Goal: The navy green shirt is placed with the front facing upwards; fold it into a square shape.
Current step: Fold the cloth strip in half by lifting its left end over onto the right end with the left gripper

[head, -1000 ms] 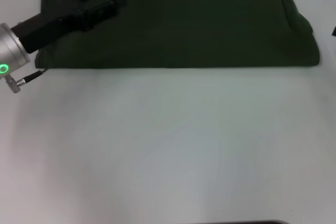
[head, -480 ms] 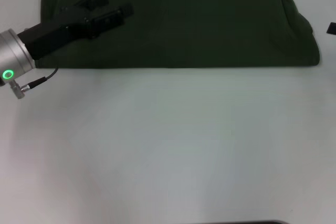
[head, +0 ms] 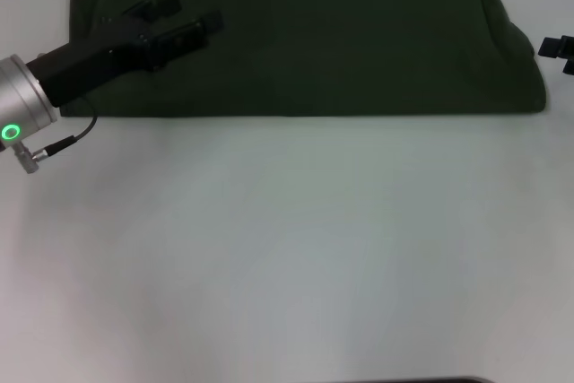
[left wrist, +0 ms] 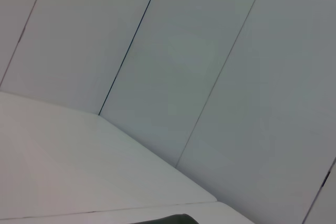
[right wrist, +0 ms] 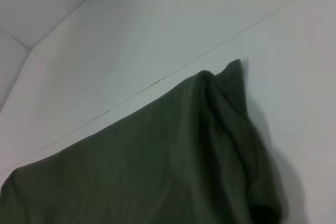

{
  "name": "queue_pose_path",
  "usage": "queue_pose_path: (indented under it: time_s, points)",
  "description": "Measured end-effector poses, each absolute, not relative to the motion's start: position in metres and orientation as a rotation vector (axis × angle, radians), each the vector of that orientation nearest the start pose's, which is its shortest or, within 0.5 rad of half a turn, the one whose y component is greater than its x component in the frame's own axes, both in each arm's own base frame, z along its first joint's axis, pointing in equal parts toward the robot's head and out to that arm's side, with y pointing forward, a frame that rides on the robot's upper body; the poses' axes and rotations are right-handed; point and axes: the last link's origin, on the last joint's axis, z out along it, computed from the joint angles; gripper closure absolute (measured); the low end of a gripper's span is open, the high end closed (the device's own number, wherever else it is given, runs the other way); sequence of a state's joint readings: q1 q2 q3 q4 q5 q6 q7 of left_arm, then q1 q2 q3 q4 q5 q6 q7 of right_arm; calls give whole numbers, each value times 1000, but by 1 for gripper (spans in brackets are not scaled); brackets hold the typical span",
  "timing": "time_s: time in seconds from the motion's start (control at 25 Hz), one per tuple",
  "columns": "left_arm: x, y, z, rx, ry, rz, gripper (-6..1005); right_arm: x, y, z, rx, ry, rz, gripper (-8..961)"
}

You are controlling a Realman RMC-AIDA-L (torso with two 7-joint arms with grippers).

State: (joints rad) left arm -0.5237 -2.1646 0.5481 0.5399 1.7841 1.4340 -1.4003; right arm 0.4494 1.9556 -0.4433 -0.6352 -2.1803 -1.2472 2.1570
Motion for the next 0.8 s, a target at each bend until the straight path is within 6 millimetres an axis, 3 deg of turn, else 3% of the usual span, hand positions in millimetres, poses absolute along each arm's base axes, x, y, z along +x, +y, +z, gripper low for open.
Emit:
queue_pose_path:
  time_s: [0.52,0.8]
  points:
    - [-253,343,-15,-2343,-866,-1075,78,361,364,68,-1813,1599,600,204]
    - [-254,343,-14,-2335,-868,-1078,78,363,371,65,-1775,1593,587,203]
